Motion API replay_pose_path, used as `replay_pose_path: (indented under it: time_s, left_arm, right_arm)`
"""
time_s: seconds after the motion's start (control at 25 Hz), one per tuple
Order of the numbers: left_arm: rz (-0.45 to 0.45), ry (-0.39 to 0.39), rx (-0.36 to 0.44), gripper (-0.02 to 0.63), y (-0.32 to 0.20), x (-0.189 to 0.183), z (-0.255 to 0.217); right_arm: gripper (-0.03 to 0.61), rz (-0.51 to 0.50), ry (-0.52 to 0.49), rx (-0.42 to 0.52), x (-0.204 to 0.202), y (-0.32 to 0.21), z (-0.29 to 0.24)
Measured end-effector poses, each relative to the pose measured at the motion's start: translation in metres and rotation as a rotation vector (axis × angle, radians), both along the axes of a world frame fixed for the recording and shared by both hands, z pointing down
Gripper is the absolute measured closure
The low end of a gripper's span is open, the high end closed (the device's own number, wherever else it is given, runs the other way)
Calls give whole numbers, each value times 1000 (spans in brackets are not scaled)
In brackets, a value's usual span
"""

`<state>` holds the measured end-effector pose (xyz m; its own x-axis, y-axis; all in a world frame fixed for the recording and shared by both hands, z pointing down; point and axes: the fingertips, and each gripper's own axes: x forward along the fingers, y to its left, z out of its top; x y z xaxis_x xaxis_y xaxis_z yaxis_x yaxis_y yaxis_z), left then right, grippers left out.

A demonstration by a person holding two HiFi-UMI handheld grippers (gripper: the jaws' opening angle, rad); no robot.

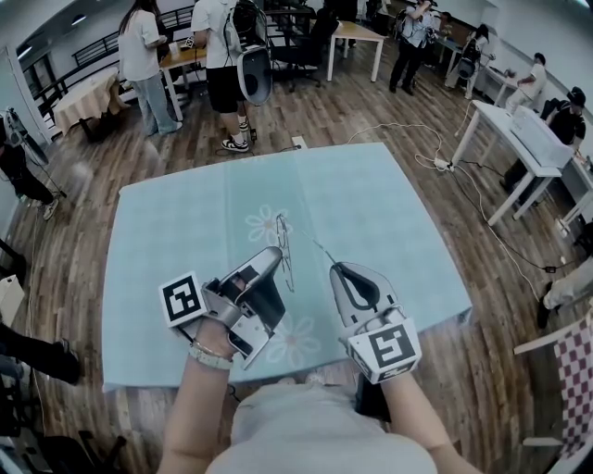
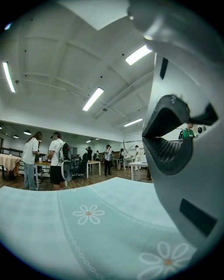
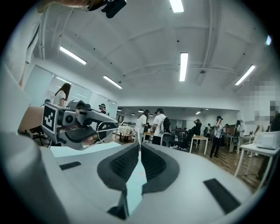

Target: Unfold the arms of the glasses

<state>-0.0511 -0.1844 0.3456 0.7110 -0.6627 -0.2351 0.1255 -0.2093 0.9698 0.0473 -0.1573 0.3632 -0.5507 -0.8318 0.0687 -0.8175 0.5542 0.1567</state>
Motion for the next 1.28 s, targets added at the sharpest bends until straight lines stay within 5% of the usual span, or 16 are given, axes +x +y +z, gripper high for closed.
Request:
replay_pose_path:
  time_s: [1.28]
  left_arm:
    - [67,23,-2,603,24,-4,5]
  right_arm:
    - [537,58,74,15,29,-47,-4]
